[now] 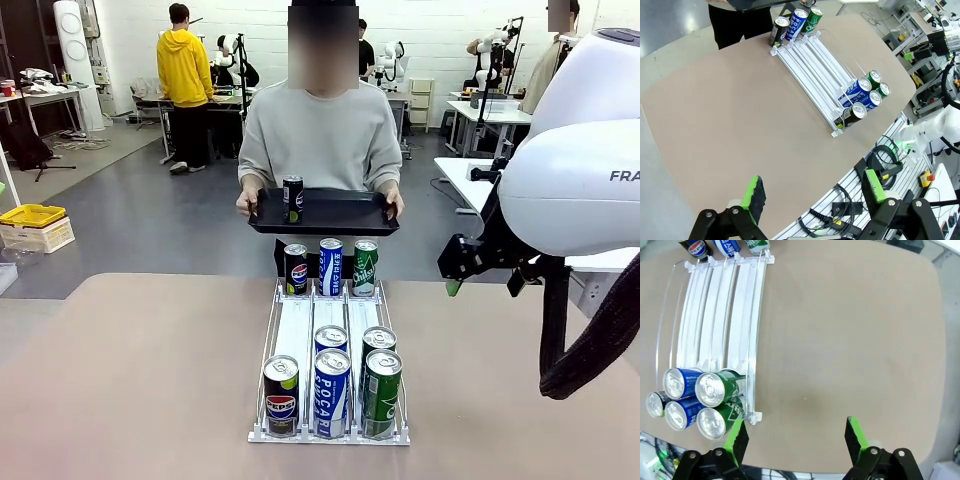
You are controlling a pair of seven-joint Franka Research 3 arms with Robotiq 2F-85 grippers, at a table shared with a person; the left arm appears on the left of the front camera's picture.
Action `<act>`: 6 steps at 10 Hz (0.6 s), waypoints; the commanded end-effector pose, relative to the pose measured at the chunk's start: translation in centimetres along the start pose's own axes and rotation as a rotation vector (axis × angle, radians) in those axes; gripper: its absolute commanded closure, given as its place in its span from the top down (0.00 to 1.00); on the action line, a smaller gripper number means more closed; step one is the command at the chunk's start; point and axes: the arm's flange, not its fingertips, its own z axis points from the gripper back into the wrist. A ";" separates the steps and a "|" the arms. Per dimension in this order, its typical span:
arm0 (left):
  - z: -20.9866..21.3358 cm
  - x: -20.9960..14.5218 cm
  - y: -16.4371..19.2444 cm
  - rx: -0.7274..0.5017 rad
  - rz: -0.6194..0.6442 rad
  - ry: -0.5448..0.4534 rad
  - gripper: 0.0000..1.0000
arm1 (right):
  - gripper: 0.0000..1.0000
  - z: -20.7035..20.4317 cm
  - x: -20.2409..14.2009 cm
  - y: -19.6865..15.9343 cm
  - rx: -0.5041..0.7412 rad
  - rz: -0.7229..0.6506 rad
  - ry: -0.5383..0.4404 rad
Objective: Retrieve and hand over the desired beverage to the person.
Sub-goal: Pick up another can of the same type that the person held from the Automatic Can Dispenser.
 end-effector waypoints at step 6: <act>0.1 -0.2 0.1 0.002 -0.003 0.005 1.00 | 1.00 -3.4 -2.7 12.2 -0.082 -0.093 0.132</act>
